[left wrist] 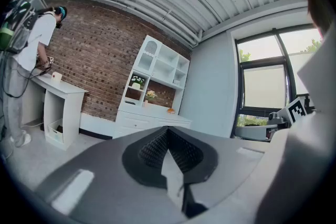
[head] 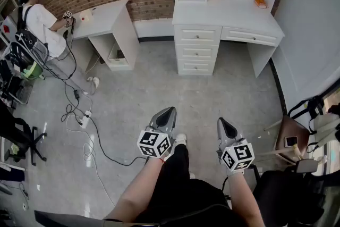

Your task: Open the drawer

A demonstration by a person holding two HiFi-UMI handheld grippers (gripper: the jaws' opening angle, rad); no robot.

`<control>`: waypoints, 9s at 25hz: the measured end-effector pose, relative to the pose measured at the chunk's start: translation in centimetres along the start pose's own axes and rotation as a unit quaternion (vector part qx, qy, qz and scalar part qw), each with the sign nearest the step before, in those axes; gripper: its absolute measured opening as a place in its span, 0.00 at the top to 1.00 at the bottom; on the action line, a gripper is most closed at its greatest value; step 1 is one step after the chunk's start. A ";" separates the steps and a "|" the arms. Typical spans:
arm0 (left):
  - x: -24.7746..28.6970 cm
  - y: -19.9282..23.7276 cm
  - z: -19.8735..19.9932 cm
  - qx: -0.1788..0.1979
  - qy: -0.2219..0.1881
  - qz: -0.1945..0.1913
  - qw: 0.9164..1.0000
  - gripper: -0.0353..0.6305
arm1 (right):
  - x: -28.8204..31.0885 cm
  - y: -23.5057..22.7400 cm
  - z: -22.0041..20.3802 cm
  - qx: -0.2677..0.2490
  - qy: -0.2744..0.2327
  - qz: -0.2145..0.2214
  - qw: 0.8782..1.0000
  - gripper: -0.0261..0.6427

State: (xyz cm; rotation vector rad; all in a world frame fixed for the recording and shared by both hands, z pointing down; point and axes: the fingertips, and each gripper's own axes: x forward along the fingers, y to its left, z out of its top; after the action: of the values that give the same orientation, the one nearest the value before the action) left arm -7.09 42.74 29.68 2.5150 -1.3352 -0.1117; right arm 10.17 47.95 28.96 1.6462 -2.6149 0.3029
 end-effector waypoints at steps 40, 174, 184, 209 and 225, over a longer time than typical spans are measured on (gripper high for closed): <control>28.8 19.2 2.5 -0.021 0.062 -0.032 0.997 0.94 | 30.7 -14.8 0.4 0.057 0.055 -0.043 0.996 0.96; 53.6 38.7 -10.5 -0.051 0.035 0.042 0.997 0.94 | 68.2 -33.8 -15.6 0.024 0.084 -0.156 0.984 0.85; 50.5 37.8 -11.0 -0.059 0.046 0.023 0.997 0.94 | 66.3 -32.8 -15.7 0.032 0.088 -0.175 0.980 0.86; 44.6 36.2 -11.9 -0.051 0.047 0.009 0.998 0.94 | 59.3 -28.7 -17.3 0.017 0.089 -0.182 0.979 0.86; 40.8 34.8 -12.0 -0.042 0.046 -0.005 0.998 0.94 | 54.8 -26.1 -18.4 0.011 0.087 -0.189 0.978 0.86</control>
State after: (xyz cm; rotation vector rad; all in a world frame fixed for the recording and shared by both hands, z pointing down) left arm -9.27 -6.52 53.93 2.4256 -1.2562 -0.0521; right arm 8.32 -8.33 58.17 1.9743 -2.1265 0.4353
